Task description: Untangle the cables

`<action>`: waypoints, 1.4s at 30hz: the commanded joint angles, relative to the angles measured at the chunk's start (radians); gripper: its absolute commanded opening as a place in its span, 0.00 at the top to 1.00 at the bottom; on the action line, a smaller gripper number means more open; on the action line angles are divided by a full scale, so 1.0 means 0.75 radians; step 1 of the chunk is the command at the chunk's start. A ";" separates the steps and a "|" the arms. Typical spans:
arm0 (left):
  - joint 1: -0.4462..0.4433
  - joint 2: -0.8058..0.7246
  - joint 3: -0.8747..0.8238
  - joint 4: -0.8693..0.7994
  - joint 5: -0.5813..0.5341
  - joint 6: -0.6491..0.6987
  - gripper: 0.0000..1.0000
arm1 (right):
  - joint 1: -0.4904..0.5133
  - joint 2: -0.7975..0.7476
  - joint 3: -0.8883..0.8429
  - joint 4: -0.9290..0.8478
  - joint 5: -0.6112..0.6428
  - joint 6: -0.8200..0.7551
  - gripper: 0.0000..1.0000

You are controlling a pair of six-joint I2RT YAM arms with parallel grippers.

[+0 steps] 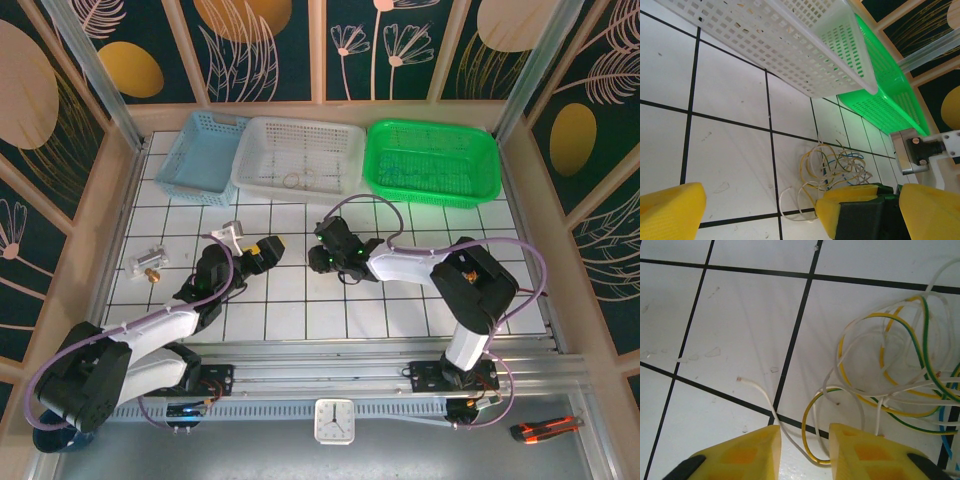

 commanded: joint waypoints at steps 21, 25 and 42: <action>-0.002 0.020 -0.006 0.097 0.007 0.004 0.01 | 0.012 0.112 0.021 -0.008 0.072 -0.050 0.90; -0.004 0.022 -0.005 0.097 0.005 0.004 0.01 | 0.011 0.062 0.029 -0.020 0.059 -0.056 1.00; -0.002 0.033 0.005 0.134 0.055 0.074 0.01 | -0.078 -0.371 -0.029 0.134 -0.235 0.080 1.00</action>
